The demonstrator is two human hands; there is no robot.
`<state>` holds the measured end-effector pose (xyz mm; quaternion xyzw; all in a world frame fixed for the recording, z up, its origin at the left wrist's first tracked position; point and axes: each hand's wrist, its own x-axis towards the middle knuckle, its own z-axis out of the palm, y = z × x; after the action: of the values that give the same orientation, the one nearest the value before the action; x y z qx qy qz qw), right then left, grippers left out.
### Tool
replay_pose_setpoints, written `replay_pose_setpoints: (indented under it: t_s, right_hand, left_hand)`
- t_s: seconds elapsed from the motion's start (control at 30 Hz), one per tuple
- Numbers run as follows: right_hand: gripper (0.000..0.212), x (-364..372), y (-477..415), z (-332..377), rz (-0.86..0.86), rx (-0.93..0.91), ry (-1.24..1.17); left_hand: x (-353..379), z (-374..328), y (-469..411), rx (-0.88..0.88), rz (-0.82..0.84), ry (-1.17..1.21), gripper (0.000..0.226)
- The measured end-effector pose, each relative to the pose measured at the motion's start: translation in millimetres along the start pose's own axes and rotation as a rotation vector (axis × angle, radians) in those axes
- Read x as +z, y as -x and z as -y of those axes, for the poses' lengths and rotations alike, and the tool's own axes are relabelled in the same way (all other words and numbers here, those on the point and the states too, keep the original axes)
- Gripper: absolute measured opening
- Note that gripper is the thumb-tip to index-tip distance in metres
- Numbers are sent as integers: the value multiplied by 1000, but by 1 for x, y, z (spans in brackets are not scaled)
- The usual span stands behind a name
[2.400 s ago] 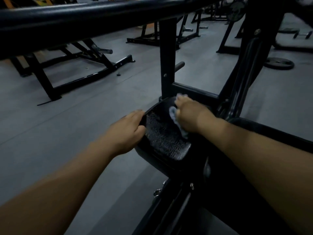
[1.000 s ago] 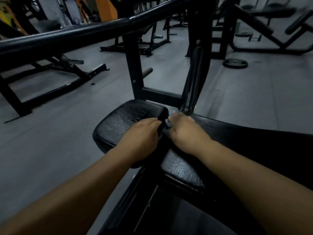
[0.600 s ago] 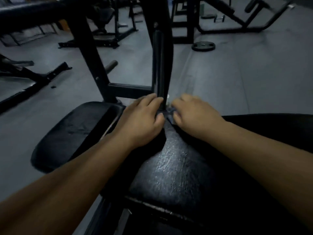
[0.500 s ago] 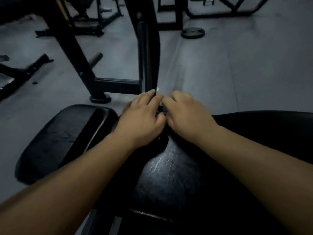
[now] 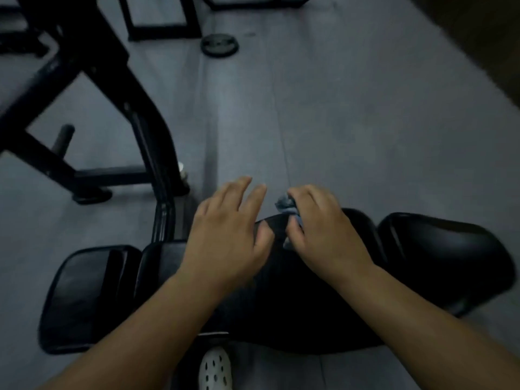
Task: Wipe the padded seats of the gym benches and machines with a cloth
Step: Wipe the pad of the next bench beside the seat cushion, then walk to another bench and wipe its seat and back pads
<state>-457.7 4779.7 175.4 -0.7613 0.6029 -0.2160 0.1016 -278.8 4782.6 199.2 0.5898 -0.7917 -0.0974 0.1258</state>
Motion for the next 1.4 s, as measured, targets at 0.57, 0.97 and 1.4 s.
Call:
replay_pose_setpoints:
  t_s: [0.57, 0.97, 1.4]
  right_hand:
    - [42, -341, 100, -52, -436, 463, 138]
    - [38, -468, 434, -132, -818, 1187, 458]
    - [35, -557, 789, -186, -985, 1719, 627]
  left_hand:
    - [-155, -311, -76, 625, 33, 96, 56]
    - [-80, -679, 56, 1466, 265, 270, 59]
    - [-8, -1005, 336, 1977, 473, 277, 62]
